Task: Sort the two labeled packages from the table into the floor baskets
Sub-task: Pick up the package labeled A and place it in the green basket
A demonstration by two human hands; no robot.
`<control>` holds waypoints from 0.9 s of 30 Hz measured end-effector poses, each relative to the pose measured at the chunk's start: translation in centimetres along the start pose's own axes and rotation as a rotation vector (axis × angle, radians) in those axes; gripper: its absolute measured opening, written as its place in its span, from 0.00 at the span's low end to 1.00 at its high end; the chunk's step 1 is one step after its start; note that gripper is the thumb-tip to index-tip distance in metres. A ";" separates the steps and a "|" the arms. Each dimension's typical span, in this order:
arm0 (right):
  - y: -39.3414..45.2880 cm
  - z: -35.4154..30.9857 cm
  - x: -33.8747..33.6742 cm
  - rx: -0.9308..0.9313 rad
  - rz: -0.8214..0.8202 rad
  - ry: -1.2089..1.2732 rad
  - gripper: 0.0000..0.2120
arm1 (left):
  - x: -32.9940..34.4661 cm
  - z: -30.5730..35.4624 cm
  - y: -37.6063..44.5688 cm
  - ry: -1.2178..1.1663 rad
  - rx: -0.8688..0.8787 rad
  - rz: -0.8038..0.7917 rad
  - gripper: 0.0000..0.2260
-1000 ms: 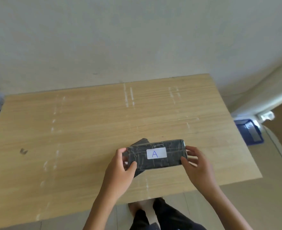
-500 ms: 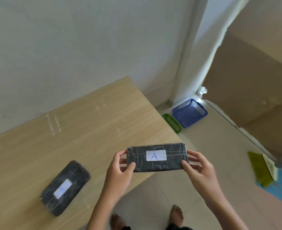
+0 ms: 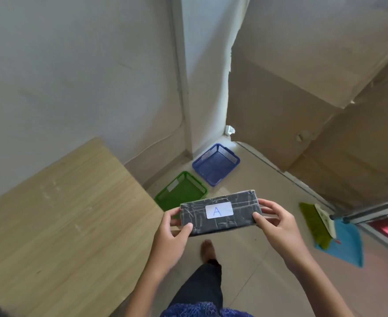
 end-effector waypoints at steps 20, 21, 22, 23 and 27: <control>35.1 -0.4 9.5 -0.086 -0.337 -0.603 0.15 | 8.6 5.5 29.3 0.189 -0.295 0.219 0.26; 36.4 0.1 10.6 -0.088 -0.380 -0.587 0.15 | 8.4 4.9 30.2 0.166 -0.331 0.248 0.26; 37.7 0.6 11.7 -0.073 -0.426 -0.566 0.15 | 8.1 4.2 31.1 0.134 -0.370 0.274 0.26; 38.7 1.1 12.6 -0.050 -0.464 -0.543 0.15 | 7.9 3.5 31.6 0.099 -0.404 0.295 0.26; 43.7 4.6 16.8 0.013 -0.635 -0.539 0.16 | 8.1 -0.6 34.4 -0.025 -0.540 0.390 0.27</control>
Point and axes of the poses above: each hand's wrist, its own y-axis towards the middle knuckle, its own x-axis out of the palm, z = x × y, the point moved 2 cm from there along y, towards the middle knuckle, and after that the axes turned 1 degree about -x, right-handed, at the moved point
